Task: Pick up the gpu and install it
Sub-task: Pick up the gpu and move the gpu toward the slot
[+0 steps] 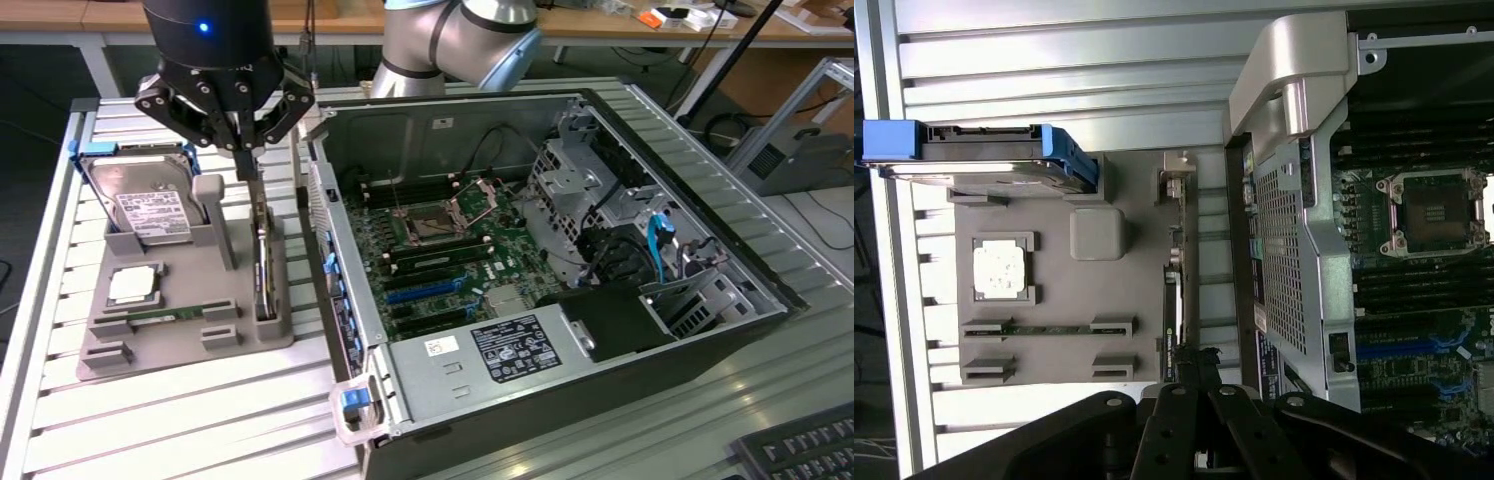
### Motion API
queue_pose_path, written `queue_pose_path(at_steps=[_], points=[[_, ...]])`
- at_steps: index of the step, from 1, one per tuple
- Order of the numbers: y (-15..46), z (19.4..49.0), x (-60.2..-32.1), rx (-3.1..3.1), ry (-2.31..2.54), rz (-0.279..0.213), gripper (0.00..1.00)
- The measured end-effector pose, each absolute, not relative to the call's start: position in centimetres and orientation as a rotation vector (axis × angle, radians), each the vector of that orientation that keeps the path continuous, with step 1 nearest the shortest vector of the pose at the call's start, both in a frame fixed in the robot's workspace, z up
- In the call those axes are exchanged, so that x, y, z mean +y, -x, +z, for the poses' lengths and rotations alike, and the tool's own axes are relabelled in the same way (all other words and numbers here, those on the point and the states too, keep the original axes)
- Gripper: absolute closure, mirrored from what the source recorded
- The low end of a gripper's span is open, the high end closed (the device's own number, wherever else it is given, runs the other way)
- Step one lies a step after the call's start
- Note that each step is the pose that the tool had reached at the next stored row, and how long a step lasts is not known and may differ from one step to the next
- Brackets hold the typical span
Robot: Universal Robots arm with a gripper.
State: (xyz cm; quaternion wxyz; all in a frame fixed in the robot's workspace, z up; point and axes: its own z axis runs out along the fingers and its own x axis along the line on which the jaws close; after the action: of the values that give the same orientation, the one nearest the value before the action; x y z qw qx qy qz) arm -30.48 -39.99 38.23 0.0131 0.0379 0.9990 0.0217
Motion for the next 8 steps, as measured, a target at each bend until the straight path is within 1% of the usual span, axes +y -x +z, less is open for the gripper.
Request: queue_pose_path(at_steps=[1,5,7,8], points=[[30.48,38.23,-39.99,3.112,-0.118,0.068,0.89],[30.48,38.23,-39.99,3.112,-0.118,0.068,0.64],[30.48,38.23,-39.99,3.113,-0.118,0.068,0.64],[30.48,38.23,-39.99,3.112,-0.118,0.068,0.58]])
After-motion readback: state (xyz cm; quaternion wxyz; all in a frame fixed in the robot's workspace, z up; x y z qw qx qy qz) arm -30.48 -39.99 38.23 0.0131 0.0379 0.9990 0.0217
